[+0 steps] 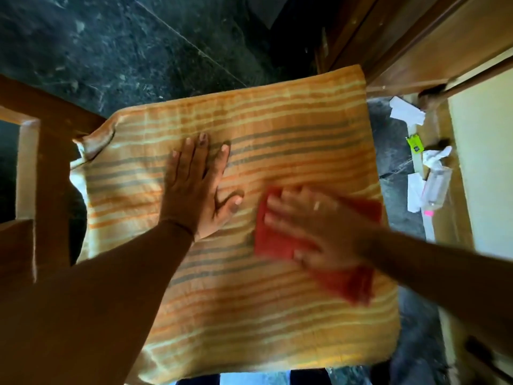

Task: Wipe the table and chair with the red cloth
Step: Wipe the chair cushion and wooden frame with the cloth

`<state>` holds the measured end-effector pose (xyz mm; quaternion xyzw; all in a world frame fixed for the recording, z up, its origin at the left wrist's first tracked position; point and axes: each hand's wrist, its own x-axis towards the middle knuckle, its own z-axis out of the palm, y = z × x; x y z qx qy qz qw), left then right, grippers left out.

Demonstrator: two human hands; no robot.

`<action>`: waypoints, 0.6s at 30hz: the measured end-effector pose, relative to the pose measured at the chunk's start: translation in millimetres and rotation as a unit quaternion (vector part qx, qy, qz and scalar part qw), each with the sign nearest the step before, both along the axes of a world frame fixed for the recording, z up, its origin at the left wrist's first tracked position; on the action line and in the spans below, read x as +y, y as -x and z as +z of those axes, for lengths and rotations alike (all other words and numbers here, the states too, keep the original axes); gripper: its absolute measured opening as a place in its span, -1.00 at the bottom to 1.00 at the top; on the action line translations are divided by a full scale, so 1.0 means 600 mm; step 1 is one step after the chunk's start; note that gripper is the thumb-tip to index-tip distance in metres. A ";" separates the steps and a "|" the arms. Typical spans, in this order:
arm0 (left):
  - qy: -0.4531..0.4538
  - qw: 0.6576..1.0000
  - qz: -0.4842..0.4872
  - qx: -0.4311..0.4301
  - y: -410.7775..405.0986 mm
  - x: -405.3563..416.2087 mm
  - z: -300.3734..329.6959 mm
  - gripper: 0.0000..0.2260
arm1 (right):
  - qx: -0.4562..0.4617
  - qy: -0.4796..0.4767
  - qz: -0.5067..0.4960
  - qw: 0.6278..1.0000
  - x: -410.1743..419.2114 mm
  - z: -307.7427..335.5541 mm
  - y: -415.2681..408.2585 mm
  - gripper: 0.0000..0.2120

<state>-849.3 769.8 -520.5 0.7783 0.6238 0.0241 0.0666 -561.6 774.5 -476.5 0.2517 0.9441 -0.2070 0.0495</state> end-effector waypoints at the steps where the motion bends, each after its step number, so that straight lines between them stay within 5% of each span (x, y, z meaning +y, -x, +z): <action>1: -0.003 1.000 -0.004 0.002 0.001 0.000 -0.003 -0.24 | -0.009 -0.048 -0.019 0.999 0.038 0.000 -0.004 -0.25; 5: -0.002 1.000 -0.007 0.004 0.002 0.003 -0.006 -0.23 | -0.066 -0.099 -0.201 0.972 0.164 0.013 0.021 -0.27; 9: 0.022 1.000 -0.005 0.009 0.003 0.001 0.012 -0.28 | -0.062 -0.082 -0.278 0.955 0.062 0.008 0.079 -0.26; 14: 0.113 0.994 -0.013 -0.008 0.002 0.010 0.063 -0.28 | -0.044 0.031 -0.009 0.999 -0.218 0.012 0.114 -0.21; 18: 0.112 0.988 0.104 0.000 0.038 -0.111 0.094 -0.30 | -0.066 0.044 0.173 0.982 -0.196 0.022 0.108 -0.25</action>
